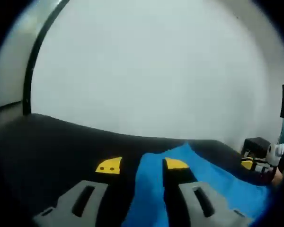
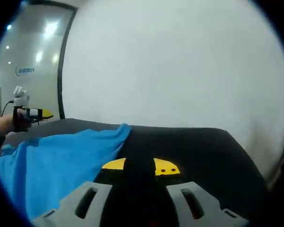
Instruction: Spread out the cloth and fold it
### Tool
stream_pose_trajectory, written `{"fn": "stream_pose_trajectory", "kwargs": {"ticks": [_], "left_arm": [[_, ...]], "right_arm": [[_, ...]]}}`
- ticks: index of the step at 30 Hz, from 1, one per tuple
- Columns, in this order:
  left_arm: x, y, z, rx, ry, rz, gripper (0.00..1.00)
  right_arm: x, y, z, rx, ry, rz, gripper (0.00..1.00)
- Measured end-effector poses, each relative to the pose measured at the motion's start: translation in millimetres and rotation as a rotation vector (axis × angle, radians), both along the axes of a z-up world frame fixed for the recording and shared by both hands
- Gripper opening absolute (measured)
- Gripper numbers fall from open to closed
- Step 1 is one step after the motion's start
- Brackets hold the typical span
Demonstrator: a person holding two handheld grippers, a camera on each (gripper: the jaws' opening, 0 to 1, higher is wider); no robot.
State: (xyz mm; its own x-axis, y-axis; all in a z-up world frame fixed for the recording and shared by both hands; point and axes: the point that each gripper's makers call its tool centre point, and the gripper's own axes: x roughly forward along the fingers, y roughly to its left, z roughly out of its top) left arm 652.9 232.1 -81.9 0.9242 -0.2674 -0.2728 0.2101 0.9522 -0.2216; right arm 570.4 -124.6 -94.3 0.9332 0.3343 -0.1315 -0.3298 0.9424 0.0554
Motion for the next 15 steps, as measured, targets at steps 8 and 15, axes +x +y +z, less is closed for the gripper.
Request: {"fn": "stream_pose_trajectory", "kwargs": {"ticks": [8,15], "left_arm": [[50.9,-11.6,-68.0,0.145,0.123,0.032,0.31],[34.4,-42.2,-39.1,0.139,0.095,-0.047,0.0]], "right_arm": [[-5.9,-2.4,27.3,-0.002,-0.082,-0.008,0.17],[-3.6,2.7,16.6,-0.008,-0.058,-0.003,0.17]]}}
